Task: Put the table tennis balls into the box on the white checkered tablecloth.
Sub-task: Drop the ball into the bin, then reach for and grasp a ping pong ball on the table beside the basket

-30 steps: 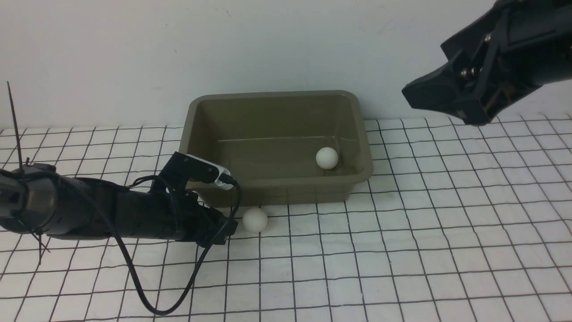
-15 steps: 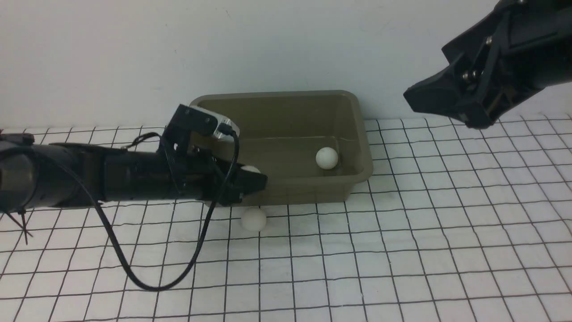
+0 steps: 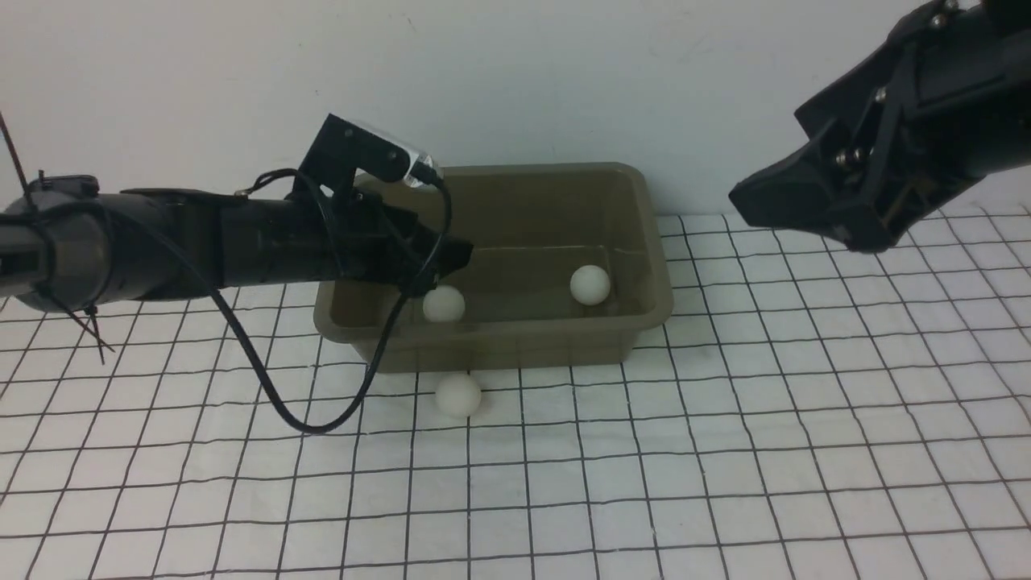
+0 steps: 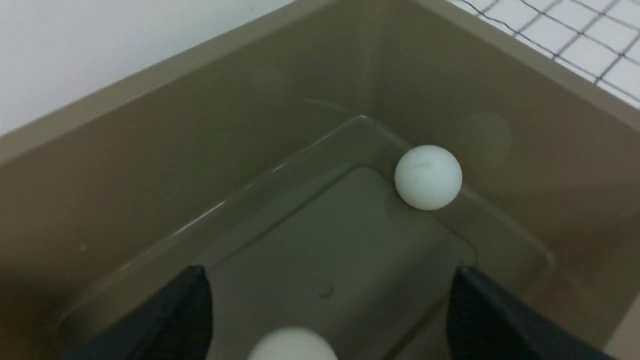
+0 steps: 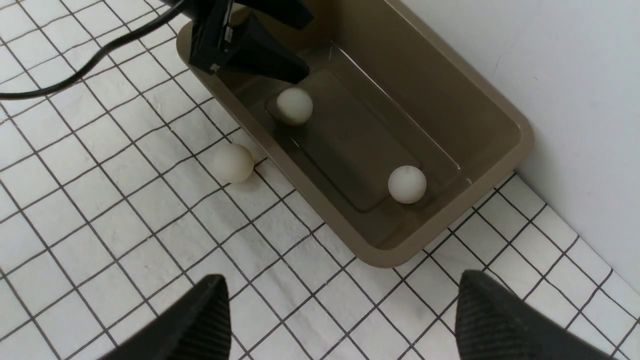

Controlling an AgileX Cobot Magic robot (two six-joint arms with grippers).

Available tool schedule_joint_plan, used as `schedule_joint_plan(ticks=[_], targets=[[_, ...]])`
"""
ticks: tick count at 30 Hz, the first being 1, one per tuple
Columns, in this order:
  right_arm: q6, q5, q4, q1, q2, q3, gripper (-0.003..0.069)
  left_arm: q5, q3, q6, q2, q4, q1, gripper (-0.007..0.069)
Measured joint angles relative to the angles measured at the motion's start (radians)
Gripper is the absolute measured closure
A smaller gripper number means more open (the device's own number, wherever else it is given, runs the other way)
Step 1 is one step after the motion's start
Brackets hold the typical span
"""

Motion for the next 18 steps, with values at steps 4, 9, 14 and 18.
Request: schedule_joint_plan(ticks=[4,9,14,18], targets=[[0.0,-0.001,-0.003,0.0,0.0,0.0,0.0113,0.005,0.0,-0.124,-0.043,0.098,0.0,0.0034],[0.0,0.001,-0.005,0.0,0.0,0.0,0.0113,0.168,-0.003,-0.406,-0.195,0.37,0.0,0.0083],[0.0,0.003,-0.005,0.0,0.0,0.0,0.0113,0.292,-0.003,-0.734,-0.3,0.689,-0.008,0.0146],[0.0,0.008,-0.001,0.0,0.0,0.0,0.0113,0.295,-0.003,-0.968,-0.329,0.977,-0.036,0.0167]])
